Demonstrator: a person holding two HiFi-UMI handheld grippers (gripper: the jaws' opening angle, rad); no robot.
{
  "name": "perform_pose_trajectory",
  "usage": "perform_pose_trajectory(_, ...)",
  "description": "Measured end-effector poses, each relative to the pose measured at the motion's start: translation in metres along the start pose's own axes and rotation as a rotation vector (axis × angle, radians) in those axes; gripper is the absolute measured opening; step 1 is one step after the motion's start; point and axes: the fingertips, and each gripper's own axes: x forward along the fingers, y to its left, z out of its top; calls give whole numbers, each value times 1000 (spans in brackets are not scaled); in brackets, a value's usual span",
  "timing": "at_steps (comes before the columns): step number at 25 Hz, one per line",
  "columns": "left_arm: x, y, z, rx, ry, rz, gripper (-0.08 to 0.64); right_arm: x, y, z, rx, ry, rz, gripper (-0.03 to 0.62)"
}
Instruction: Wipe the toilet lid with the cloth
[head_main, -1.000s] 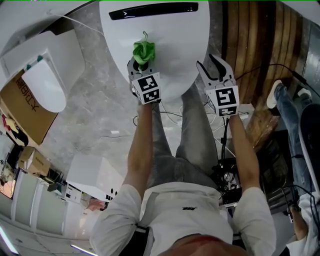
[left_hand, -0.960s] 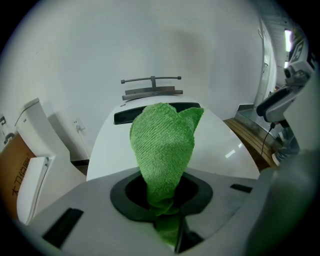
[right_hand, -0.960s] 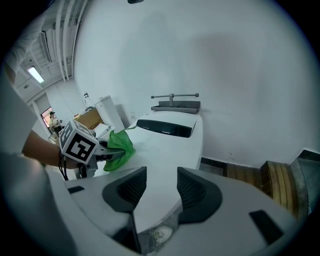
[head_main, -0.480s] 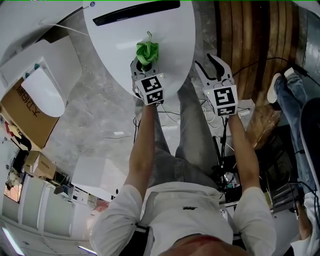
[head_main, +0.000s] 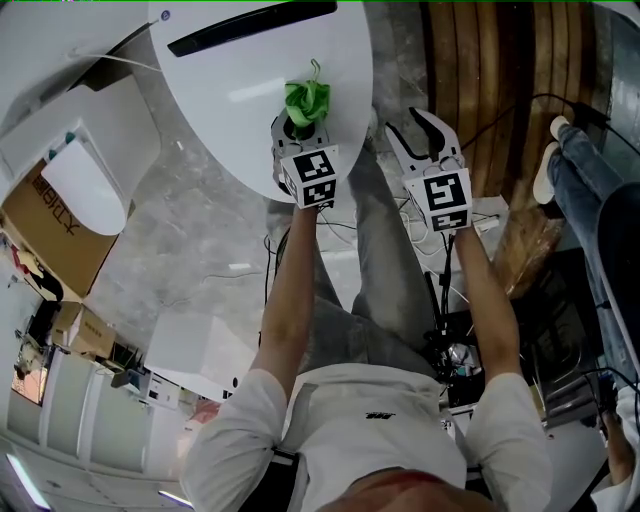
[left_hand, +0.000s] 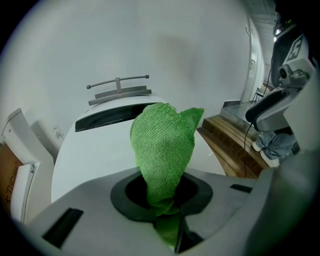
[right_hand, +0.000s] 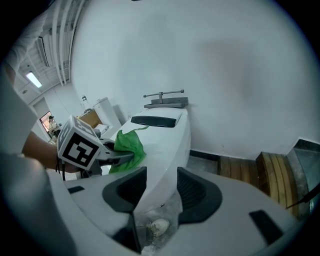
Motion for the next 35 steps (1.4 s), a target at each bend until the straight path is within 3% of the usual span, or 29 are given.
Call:
perform_pose_trajectory(20, -3, -95, -17, 124, 73, -259, 84, -17, 7, -24, 27, -15, 8, 202)
perform_pose_trajectory(35, -23, -102, -46, 173, 81, -429, 84, -19, 48, -42, 94, -7, -59, 202)
